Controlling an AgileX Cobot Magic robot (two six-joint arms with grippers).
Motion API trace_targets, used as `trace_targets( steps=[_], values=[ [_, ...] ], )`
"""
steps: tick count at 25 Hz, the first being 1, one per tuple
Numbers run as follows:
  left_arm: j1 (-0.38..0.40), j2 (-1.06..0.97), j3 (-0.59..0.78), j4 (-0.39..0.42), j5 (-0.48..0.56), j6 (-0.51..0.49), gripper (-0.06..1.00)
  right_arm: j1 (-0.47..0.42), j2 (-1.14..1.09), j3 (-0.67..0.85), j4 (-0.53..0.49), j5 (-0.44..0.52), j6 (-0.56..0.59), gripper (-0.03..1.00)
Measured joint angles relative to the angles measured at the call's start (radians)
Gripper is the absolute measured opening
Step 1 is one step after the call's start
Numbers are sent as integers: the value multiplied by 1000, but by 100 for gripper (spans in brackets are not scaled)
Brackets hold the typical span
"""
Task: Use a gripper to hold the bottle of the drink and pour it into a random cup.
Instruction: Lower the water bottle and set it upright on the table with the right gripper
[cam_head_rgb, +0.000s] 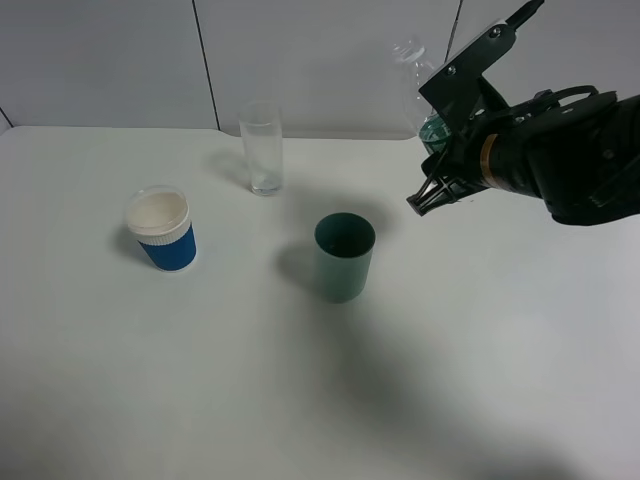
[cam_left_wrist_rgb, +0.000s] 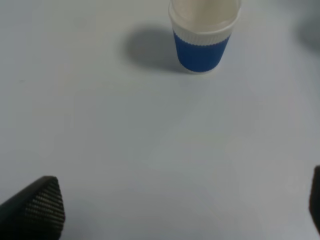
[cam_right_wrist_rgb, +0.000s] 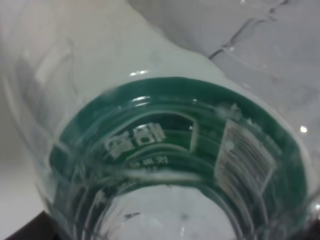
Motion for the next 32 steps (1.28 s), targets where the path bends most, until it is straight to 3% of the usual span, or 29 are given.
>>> trace_targets(
  steps=[8, 13, 26, 32],
  values=[
    [0, 0, 0, 0, 0, 0, 99, -70, 0, -2, 62, -104, -23, 54],
    [0, 0, 0, 0, 0, 0, 99, -106, 0, -2, 133, -167, -103, 54],
    [0, 0, 0, 0, 0, 0, 99, -194, 0, -2, 541, -405, -534, 54],
    [0, 0, 0, 0, 0, 0, 99, -200, 0, -2, 695, -460, -702, 54]
  ],
)
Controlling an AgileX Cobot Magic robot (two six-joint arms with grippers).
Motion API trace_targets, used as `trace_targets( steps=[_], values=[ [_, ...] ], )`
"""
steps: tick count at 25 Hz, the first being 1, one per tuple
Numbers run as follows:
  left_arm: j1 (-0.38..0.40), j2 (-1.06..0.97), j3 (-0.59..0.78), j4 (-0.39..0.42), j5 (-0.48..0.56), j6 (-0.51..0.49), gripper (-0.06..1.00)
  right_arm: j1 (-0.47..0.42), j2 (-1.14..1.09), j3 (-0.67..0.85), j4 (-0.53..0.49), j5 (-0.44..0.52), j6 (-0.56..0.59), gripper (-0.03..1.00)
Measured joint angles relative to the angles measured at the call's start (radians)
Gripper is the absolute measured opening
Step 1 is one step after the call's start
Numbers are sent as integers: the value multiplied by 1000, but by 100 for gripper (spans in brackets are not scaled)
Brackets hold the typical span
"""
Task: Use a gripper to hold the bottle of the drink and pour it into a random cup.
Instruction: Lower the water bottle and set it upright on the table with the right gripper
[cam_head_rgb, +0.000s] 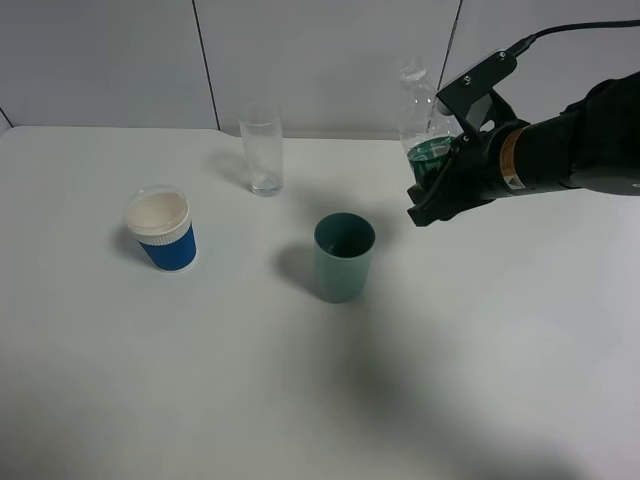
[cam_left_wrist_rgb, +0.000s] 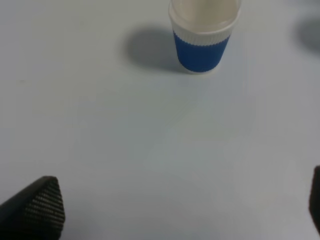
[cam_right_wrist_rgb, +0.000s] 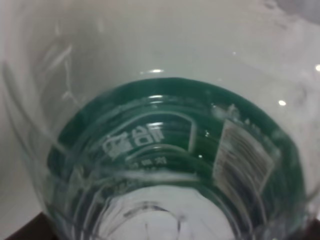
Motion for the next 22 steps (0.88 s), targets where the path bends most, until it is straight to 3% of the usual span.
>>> trace_targets(
  steps=[11, 17, 22],
  values=[
    [0, 0, 0, 0, 0, 0, 99, -19, 15, 4, 502, -200, -466, 54],
    [0, 0, 0, 0, 0, 0, 99, -20, 80, 92, 707, -398, -682, 54],
    [0, 0, 0, 0, 0, 0, 99, -20, 110, 144, 820, -506, -804, 54]
  ],
)
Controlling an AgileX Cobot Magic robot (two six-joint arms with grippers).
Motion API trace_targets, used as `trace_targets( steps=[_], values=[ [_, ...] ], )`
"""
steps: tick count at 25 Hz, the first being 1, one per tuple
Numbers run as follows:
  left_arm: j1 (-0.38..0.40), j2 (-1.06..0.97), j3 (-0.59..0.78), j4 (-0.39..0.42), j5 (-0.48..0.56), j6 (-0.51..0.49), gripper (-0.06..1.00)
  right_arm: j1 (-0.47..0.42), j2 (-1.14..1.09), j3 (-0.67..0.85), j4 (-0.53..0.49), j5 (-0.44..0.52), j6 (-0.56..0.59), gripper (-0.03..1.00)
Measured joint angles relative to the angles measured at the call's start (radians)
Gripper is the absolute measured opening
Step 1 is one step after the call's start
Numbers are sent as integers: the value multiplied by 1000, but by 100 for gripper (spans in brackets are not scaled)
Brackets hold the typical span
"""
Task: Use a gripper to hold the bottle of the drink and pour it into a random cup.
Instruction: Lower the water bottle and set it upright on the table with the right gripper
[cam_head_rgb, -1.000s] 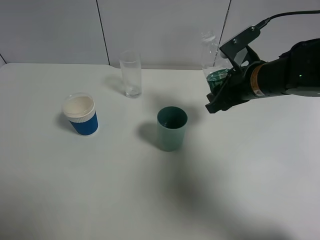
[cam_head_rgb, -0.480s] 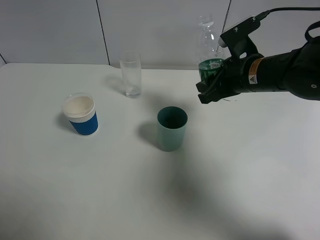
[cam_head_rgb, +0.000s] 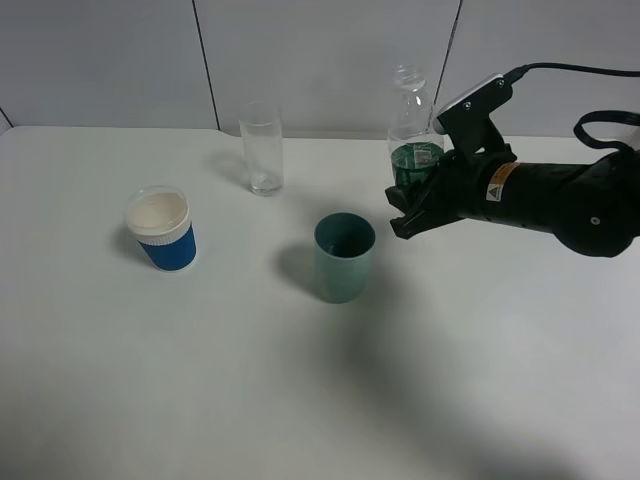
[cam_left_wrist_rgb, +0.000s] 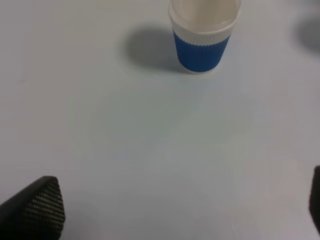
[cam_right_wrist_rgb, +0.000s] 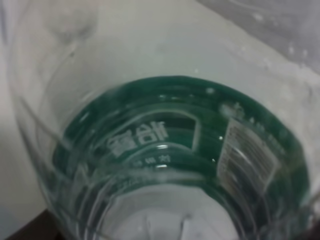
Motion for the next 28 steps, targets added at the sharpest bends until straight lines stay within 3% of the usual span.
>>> trace_targets(
  steps=[5, 13, 24, 28],
  values=[
    [0, 0, 0, 0, 0, 0, 99, -1, 15, 13, 85, -80, -58, 54],
    [0, 0, 0, 0, 0, 0, 99, -1, 104, 16, 126, -195, -77, 54],
    [0, 0, 0, 0, 0, 0, 99, -1, 259, 17, 166, -501, -87, 54],
    [0, 0, 0, 0, 0, 0, 99, -1, 305, 18, 183, -561, -108, 54]
  ],
)
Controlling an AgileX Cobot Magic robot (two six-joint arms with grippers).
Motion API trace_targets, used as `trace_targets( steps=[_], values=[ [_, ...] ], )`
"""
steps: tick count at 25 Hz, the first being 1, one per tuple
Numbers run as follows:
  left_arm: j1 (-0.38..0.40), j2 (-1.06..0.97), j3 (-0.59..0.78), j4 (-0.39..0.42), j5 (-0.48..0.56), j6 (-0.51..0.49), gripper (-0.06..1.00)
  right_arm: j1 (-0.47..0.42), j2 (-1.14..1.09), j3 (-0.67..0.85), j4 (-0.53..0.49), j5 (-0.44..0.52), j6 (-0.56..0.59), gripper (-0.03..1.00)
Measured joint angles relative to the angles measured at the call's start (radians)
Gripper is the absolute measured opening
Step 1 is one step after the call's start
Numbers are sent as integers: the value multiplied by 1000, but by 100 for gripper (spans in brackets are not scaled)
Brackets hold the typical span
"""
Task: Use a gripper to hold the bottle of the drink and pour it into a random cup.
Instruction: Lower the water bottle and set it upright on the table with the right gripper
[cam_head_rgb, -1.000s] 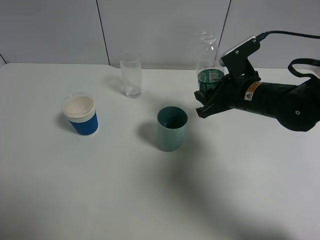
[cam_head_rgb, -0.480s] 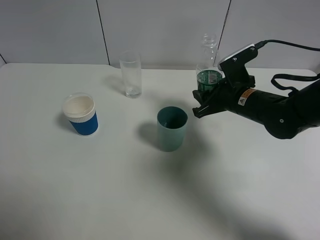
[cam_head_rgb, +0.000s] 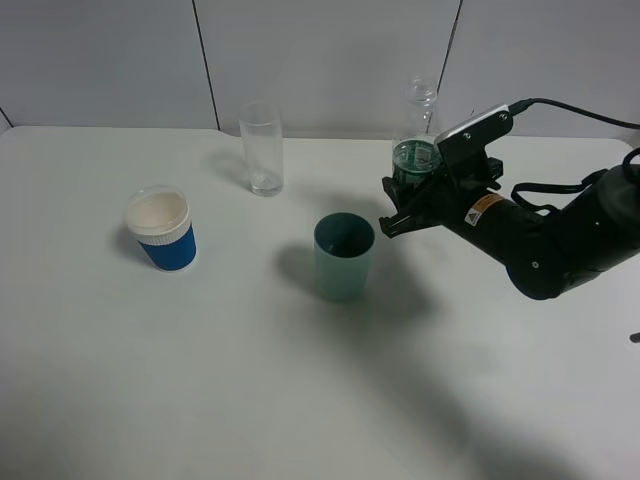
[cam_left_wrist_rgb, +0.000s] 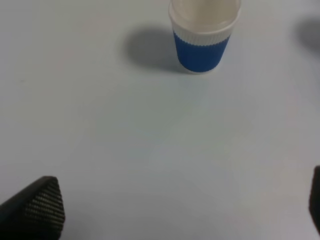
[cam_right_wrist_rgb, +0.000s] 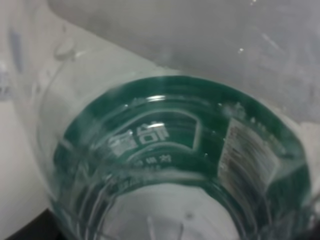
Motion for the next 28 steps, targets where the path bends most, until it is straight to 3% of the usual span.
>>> trace_targets(
  steps=[9, 21, 28],
  values=[
    [0, 0, 0, 0, 0, 0, 99, 0, 115, 0, 16, -128, -3, 54],
    [0, 0, 0, 0, 0, 0, 99, 0, 195, 0, 25, -134, 1, 54],
    [0, 0, 0, 0, 0, 0, 99, 0, 195, 0, 34, -136, 87, 54]
  ],
)
